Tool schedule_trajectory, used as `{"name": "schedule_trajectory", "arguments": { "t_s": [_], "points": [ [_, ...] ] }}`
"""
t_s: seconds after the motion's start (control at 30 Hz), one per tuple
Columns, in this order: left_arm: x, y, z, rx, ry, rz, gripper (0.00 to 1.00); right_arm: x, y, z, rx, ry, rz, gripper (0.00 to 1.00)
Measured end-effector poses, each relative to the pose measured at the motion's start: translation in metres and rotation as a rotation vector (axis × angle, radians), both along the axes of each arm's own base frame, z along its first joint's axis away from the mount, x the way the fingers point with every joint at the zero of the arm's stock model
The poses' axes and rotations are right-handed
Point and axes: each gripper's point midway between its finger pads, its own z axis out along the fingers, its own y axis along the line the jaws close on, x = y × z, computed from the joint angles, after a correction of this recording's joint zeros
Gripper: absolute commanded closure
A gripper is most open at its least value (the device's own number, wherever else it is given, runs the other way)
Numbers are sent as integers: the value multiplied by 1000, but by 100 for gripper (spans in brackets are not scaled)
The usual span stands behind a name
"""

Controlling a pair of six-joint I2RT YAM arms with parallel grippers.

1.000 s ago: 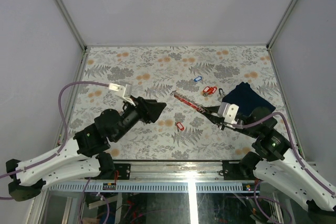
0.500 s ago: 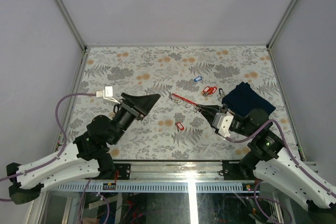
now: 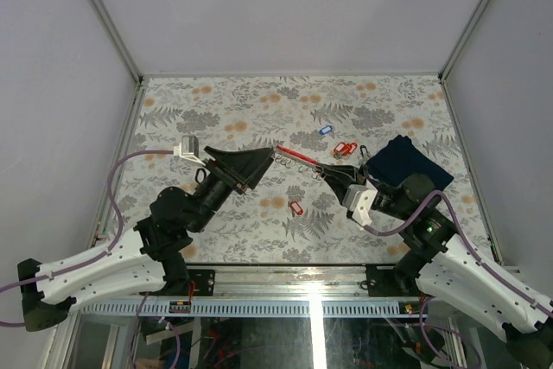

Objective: Put the keys on the keyring

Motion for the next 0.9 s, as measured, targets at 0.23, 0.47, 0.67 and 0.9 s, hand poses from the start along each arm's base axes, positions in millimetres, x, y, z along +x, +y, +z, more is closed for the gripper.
{"name": "schedule_trajectory", "arguments": {
  "t_s": [0.23, 0.47, 0.67, 0.9],
  "points": [
    [0, -12, 4, -33, -5, -36, 19, 2, 3, 5, 15, -17, 8, 94],
    [0, -15, 9, -59, -14, -45, 32, -2, 5, 10, 30, -27, 28, 94],
    [-1, -14, 18, -93, -32, -43, 35, -3, 5, 12, 38, -29, 33, 94],
    [0, -11, 20, -100, -38, -33, 39, -5, 4, 14, 44, -35, 36, 94]
  ]
}}
